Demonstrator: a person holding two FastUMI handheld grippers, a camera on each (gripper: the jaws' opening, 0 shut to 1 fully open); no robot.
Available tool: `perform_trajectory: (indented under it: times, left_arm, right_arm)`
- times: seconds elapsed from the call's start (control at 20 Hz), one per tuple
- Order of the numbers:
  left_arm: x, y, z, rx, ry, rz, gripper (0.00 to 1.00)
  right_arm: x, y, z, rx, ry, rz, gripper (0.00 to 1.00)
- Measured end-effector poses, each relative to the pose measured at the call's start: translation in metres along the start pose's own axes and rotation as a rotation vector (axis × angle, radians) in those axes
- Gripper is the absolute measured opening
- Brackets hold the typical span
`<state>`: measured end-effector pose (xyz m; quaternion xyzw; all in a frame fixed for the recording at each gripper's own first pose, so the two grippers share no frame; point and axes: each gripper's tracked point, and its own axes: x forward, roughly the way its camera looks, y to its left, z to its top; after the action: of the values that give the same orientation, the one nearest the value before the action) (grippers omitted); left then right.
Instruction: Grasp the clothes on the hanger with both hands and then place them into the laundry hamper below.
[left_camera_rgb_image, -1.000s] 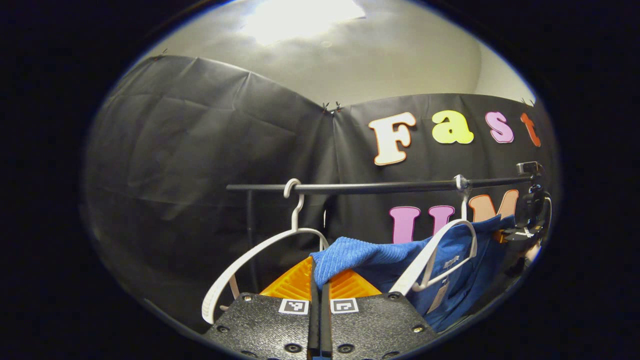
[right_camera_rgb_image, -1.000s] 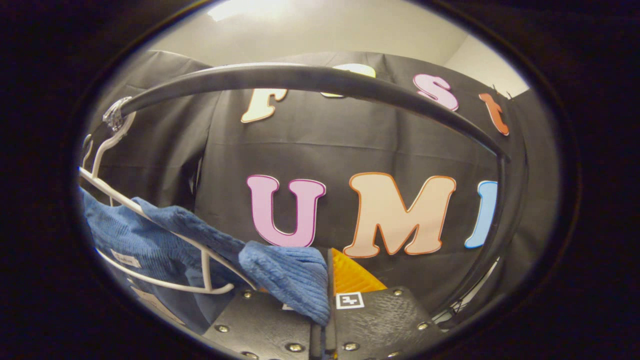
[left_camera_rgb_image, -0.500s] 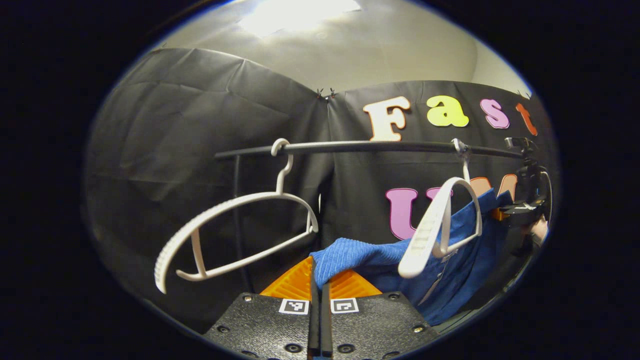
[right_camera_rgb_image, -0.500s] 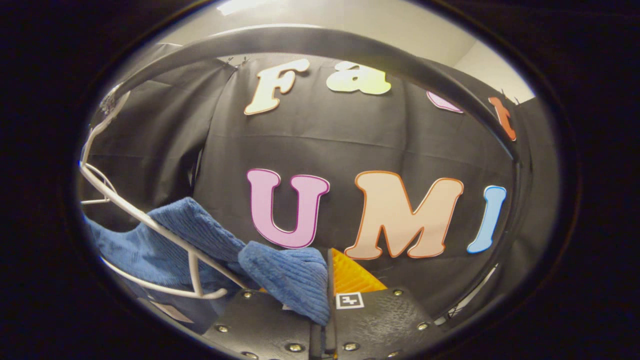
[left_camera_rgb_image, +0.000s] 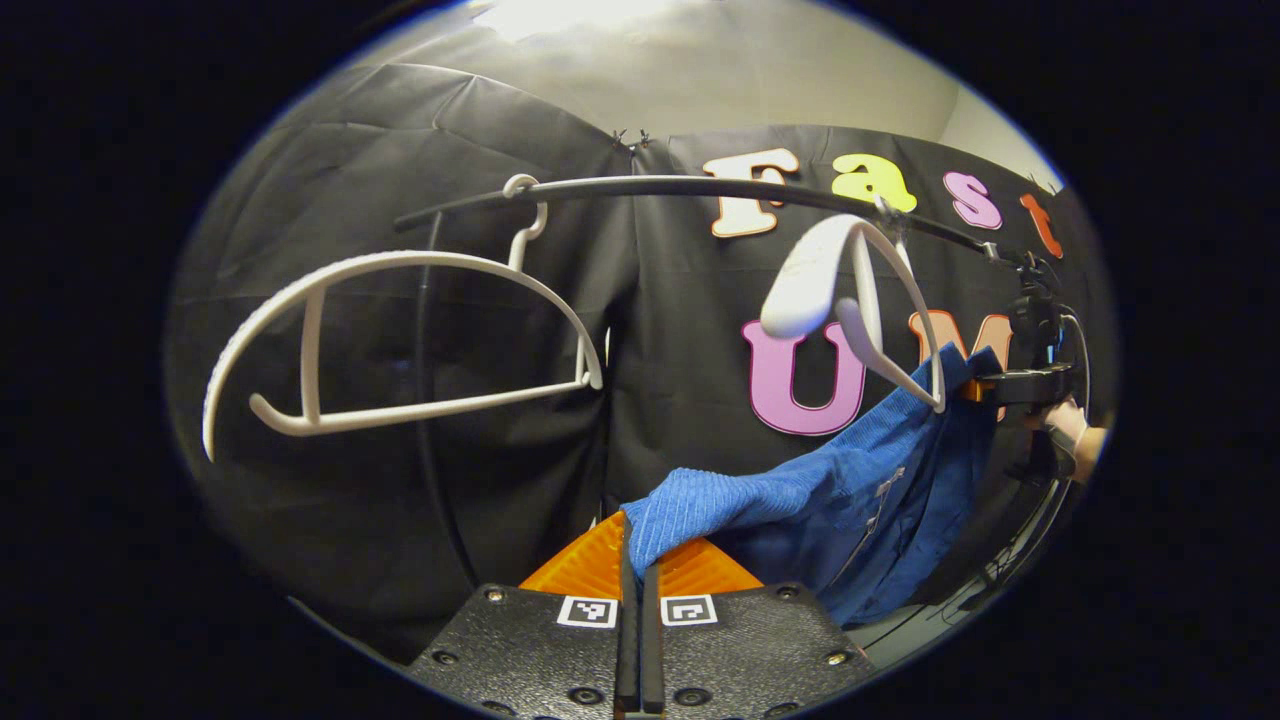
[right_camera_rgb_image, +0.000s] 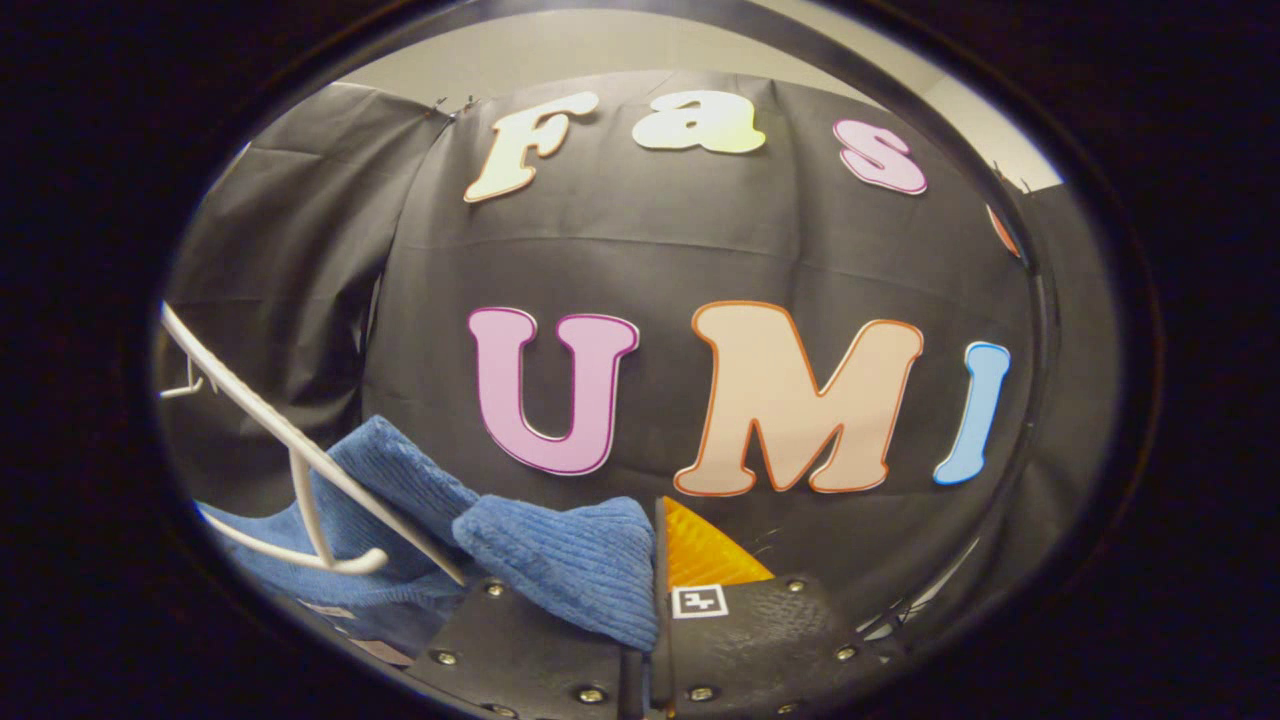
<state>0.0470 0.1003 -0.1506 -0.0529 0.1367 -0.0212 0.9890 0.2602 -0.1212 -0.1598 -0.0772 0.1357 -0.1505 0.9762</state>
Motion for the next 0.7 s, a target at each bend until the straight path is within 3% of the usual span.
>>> perform_trajectory:
  times: [0.7]
  left_arm:
    - [-0.017,-0.037,-0.040,0.027,0.070,-0.085,0.02]
  right_arm:
    - [-0.073,-0.037,-0.028,-0.112,-0.017,-0.034,0.08]
